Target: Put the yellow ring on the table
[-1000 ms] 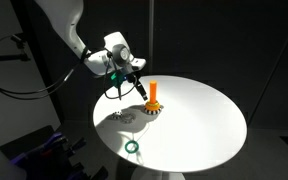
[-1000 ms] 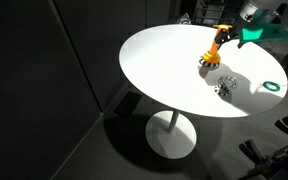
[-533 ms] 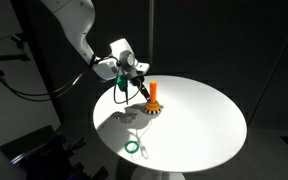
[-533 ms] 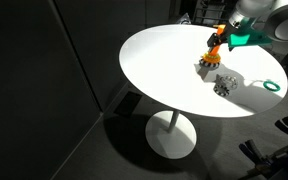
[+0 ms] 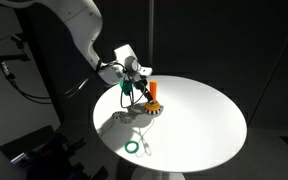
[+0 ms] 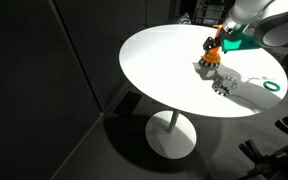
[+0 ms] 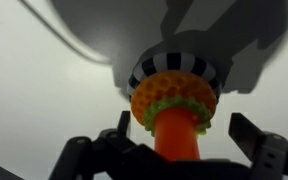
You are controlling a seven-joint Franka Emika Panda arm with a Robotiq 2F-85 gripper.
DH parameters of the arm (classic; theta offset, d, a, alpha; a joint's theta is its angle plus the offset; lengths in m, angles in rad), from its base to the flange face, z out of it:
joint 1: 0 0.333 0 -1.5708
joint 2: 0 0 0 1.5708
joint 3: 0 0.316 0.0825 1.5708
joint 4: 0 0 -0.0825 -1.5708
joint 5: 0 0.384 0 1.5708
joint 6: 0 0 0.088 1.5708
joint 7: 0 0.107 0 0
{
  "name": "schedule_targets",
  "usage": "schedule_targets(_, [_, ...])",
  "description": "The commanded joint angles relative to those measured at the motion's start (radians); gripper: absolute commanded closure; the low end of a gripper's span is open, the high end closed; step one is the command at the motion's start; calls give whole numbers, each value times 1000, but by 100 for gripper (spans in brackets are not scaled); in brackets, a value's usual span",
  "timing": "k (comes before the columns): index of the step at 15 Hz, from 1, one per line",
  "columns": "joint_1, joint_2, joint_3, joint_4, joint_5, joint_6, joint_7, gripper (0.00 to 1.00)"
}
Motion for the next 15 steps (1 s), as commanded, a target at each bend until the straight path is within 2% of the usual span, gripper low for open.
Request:
schedule_targets(1, [19,45,-31,46,-25,26,26,0])
schedule_targets(6, [13,74,-28,56,-6,55,9,0])
schedule_targets(7, [13,77,-28,57,-5,58,10,4])
schedule_targets(8, [13,79,-29,58,-4,62,12,27])
schedule_targets(10, [13,77,-28,57,-1,60,12,33])
schedule_targets(12, [15,65,-30,57,-1,61,15,49])
schedule_targets(14, [11,47,-24,49,4,58,10,55])
schedule_targets(15, [10,41,-22,44,5,57,9,55])
